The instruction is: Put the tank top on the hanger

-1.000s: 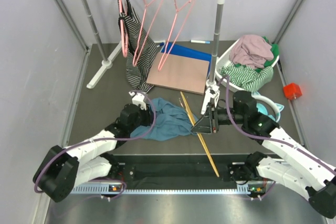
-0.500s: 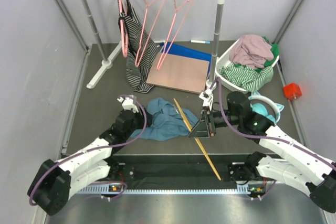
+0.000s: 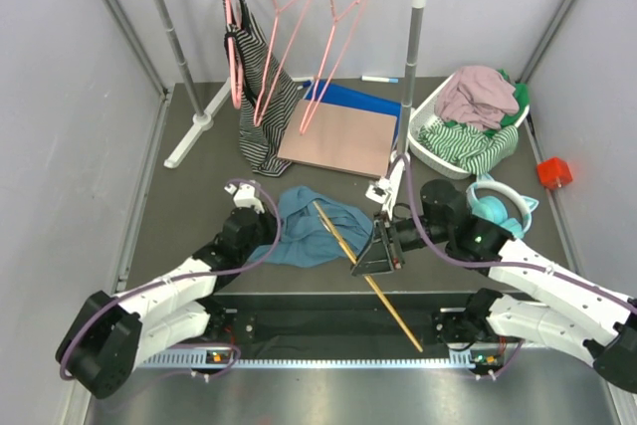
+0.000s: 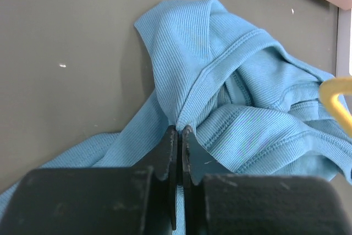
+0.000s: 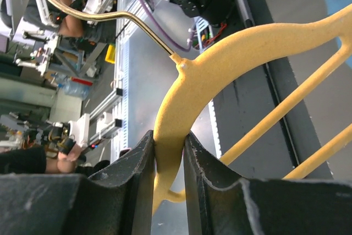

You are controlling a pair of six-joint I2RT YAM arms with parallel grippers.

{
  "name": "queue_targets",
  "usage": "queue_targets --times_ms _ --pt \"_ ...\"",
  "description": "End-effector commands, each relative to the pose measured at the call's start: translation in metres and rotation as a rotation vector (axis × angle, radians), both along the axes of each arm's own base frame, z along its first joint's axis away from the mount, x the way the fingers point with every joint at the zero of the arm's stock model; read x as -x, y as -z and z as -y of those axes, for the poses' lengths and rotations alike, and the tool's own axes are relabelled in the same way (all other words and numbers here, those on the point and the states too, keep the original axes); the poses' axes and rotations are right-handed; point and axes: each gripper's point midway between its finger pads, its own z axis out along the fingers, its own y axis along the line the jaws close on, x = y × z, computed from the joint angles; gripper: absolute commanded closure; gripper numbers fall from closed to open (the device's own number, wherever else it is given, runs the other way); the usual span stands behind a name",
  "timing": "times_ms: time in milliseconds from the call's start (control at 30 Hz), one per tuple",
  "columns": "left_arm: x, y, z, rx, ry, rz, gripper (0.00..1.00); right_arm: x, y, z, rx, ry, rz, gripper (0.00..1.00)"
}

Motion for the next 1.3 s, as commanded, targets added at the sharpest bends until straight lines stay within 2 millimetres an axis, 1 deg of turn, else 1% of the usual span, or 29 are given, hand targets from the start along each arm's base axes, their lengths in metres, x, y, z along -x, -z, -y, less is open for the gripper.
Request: queue_targets --times_ms 0,100,167,400,500,667,933,1133,1200,1267 --pt "-0.017 -0.04 0.0 -0.001 -0.012 0.12 1.0 0.01 -0.036 -0.012 -0.117 -0.078 0.066 0.99" --pt "-0.019 -0.054 -0.001 -0.013 -0.004 0.151 1.0 0.013 -0.035 -0.019 -0.11 -0.103 0.055 1.0" --pt "-0.019 -0.06 -0.001 -0.019 0.004 0.165 1.0 0.015 -0.038 -0.024 -0.132 -0.121 0.074 1.0" --pt "-0.014 -0.07 0.002 -0.011 0.043 0.183 1.0 0.013 -0.033 -0.037 -0.121 -0.15 0.077 1.0" --pt "-0.01 -0.075 0.004 -0.005 0.063 0.197 1.0 0.011 -0.033 -0.04 -0.122 -0.152 0.089 1.0" --pt "-0.003 -0.092 0.01 0.004 0.128 0.233 1.0 0.009 -0.033 -0.044 -0.124 -0.153 0.095 1.0" --pt "0.002 -0.119 0.01 -0.005 0.172 0.315 1.0 0.009 -0.029 -0.049 -0.126 -0.159 0.079 1.0" --pt "0.007 -0.13 0.019 -0.003 0.248 0.364 1.0 0.01 -0.03 -0.051 -0.142 -0.167 0.077 1.0" --pt "0.013 -0.136 0.029 0.021 0.315 0.38 1.0 0.01 -0.027 -0.052 -0.14 -0.168 0.074 1.0" --pt "0.017 -0.141 0.033 0.03 0.348 0.402 1.0 0.01 -0.026 -0.052 -0.145 -0.169 0.074 1.0"
